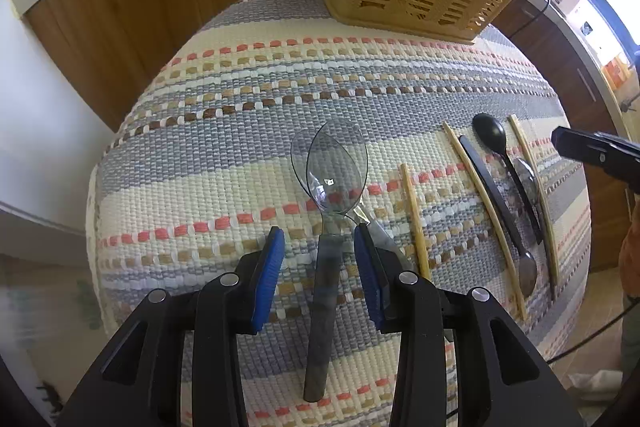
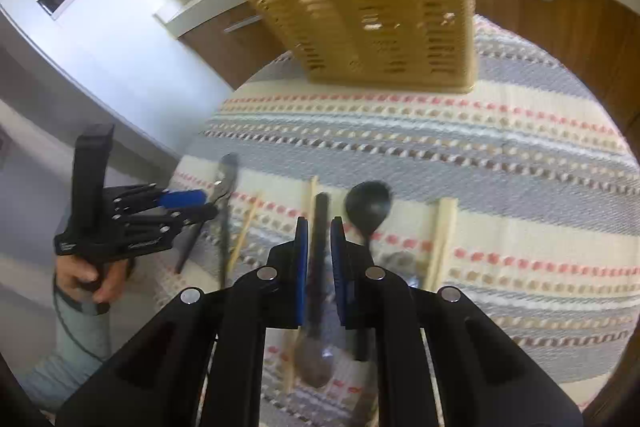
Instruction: Organize utensils
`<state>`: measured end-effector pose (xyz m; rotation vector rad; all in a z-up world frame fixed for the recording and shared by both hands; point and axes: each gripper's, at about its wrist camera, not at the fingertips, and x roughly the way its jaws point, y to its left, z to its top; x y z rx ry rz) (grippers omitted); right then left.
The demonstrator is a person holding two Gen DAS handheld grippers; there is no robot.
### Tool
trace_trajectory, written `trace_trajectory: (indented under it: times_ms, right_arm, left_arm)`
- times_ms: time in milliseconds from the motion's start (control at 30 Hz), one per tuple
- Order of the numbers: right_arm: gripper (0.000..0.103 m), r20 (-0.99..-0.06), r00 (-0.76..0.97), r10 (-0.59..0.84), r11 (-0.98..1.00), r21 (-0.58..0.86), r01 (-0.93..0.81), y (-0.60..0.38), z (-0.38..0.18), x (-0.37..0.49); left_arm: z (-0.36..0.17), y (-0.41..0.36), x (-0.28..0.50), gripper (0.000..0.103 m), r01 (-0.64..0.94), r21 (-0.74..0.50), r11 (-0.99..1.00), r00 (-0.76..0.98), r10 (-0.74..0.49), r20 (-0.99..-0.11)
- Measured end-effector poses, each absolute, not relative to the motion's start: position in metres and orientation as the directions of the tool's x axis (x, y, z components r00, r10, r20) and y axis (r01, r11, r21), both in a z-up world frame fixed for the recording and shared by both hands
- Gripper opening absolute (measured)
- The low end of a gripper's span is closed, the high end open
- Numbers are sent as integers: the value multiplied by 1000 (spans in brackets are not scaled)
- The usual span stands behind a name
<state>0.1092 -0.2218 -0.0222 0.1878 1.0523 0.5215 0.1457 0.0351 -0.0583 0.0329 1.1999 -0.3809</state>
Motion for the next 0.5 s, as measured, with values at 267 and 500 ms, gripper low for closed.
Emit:
trace_trajectory:
  times_ms: [267,500]
  right_arm:
    - [62,-723,582,372,927,265,-264,-234,3,93]
    - [63,-866,447,223,965,130,-229,-214,-28,110]
  left_arm:
    - [-57,42,148,36,307,-185,934,300,-279,-912]
    - [-57,39,146,36,317,-165,934,297,-263,-918]
